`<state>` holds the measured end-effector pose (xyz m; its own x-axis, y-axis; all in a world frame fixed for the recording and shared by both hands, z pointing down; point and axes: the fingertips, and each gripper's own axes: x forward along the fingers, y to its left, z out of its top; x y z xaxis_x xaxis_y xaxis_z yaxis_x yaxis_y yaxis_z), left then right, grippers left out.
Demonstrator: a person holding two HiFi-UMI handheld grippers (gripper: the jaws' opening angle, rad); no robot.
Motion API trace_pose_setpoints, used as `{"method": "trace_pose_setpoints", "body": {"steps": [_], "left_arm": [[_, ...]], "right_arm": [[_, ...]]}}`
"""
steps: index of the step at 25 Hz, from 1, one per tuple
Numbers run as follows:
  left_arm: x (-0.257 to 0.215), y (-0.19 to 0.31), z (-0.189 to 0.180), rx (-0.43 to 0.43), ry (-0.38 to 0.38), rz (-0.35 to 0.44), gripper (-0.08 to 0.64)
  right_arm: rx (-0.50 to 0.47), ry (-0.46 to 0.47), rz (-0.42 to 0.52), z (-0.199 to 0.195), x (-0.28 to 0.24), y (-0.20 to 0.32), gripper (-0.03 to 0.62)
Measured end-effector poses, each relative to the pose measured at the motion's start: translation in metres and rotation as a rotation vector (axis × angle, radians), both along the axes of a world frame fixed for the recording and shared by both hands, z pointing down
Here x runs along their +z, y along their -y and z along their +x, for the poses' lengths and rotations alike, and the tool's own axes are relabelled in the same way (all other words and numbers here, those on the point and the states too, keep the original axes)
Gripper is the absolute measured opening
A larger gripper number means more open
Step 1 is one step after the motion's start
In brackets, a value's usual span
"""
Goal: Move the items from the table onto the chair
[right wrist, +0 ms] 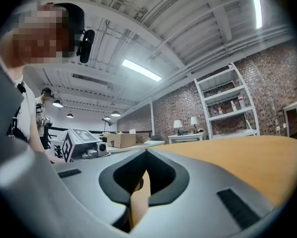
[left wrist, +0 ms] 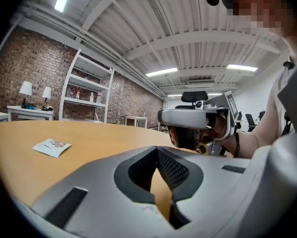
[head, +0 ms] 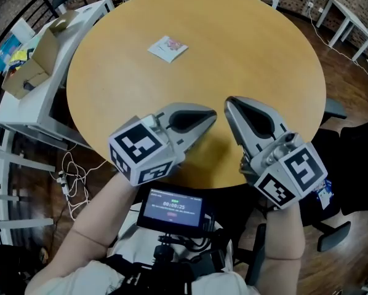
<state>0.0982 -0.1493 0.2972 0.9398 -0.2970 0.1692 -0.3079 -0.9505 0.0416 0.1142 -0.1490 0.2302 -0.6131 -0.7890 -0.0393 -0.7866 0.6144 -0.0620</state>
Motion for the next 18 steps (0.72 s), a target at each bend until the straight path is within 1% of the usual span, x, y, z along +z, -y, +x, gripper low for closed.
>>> {"method": "trace_pose_setpoints", "body": {"steps": [5,10,18], "left_arm": [[0.000,0.008,-0.029,-0.044,-0.001,-0.010,0.006],[0.002,0.017,-0.057,-0.095,0.000,-0.001,0.006],[0.004,0.020,-0.092,-0.143,0.002,-0.003,0.006]], "right_arm": [[-0.048,-0.005,-0.027,-0.030,0.008,0.012,0.006],[-0.097,-0.015,-0.033,-0.057,0.011,0.020,0.006],[-0.124,-0.035,-0.085,-0.081,0.027,0.027,0.006]]}}
